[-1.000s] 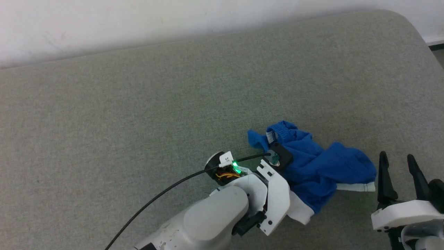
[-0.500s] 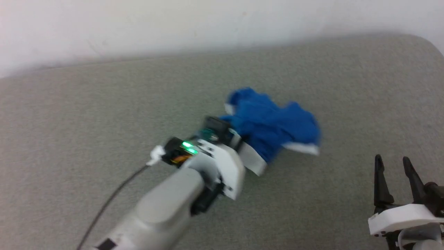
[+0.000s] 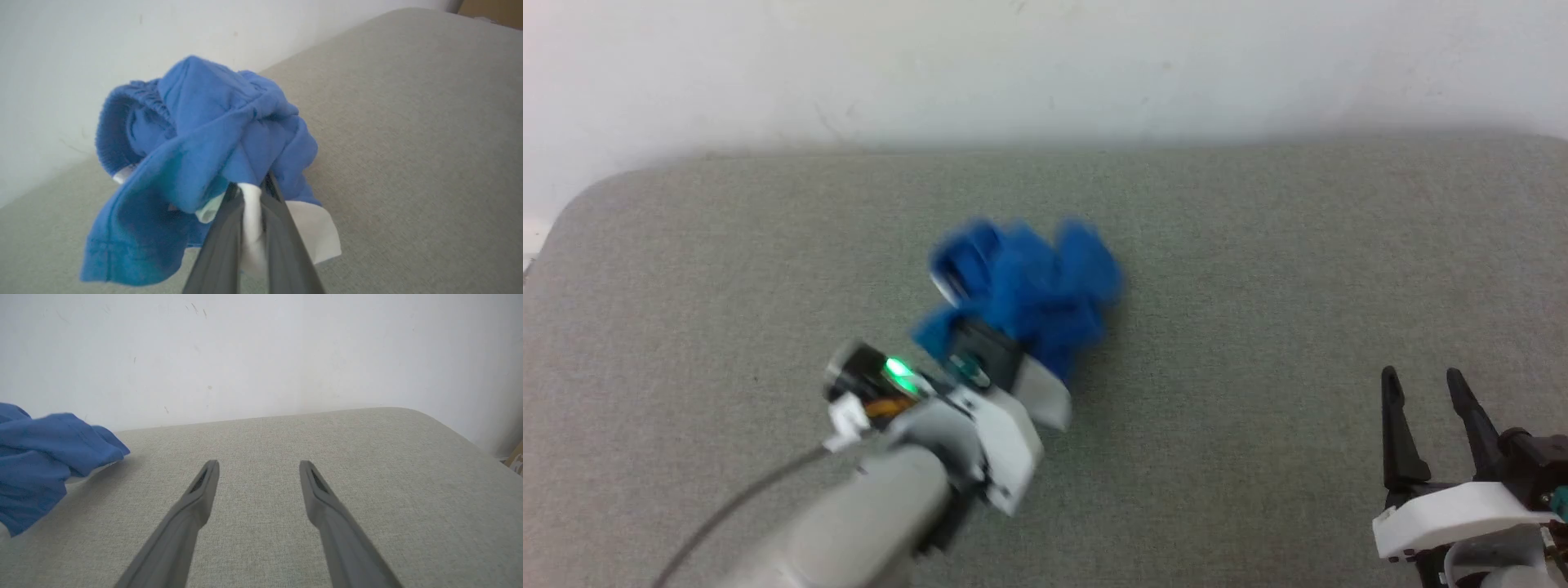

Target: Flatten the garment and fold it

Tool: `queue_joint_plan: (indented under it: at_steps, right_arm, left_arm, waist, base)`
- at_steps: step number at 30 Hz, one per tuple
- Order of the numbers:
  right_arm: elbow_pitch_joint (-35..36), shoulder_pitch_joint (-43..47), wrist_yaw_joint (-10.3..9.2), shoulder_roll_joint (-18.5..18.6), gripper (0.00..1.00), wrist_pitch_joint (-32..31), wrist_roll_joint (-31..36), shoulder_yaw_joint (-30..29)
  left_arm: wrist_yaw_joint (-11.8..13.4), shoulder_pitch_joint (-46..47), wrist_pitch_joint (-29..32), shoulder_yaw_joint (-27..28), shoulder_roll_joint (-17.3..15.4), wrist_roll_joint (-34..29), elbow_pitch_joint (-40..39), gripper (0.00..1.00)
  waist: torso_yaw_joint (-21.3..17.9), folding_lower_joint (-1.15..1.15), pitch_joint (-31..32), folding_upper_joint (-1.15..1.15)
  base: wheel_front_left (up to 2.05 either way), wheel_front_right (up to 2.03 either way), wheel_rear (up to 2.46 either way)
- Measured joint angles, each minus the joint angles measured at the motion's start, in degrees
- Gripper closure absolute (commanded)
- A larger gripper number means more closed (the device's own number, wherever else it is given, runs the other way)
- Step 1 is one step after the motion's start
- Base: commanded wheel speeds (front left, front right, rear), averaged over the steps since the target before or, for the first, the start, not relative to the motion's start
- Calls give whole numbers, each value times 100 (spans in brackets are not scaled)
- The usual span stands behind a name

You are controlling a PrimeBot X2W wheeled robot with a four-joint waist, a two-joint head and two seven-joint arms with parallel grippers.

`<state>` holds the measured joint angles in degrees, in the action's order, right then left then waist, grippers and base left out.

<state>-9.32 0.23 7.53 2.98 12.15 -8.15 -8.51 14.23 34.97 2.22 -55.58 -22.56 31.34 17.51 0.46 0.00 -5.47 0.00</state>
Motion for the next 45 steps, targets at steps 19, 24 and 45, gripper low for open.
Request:
queue_joint_plan:
  at_steps: [19, 24, 45]
  right_arm:
    - [-73, -6, 0, 2, 0, -2, -47, 328]
    - [-42, 20, 0, 3, 0, -10, -64, 324]
    - [659, 126, 0, 142, 0, -2820, -111, 673]
  left_arm:
    - [-705, -470, -559, -702, 1360, 215, 1029, 0]
    - [-536, -609, -886, -516, 1107, 247, 423, 0]
    - [671, -2787, -1694, 2025, -104, -889, -1785, 0]
  waist:
    - [-149, 0, 2, 0]
    - [4, 0, 191, 0]
    - [814, 0, 549, 0]
  base:
    - [0, 0, 0]
    - [0, 0, 0]
    - [0, 0, 0]
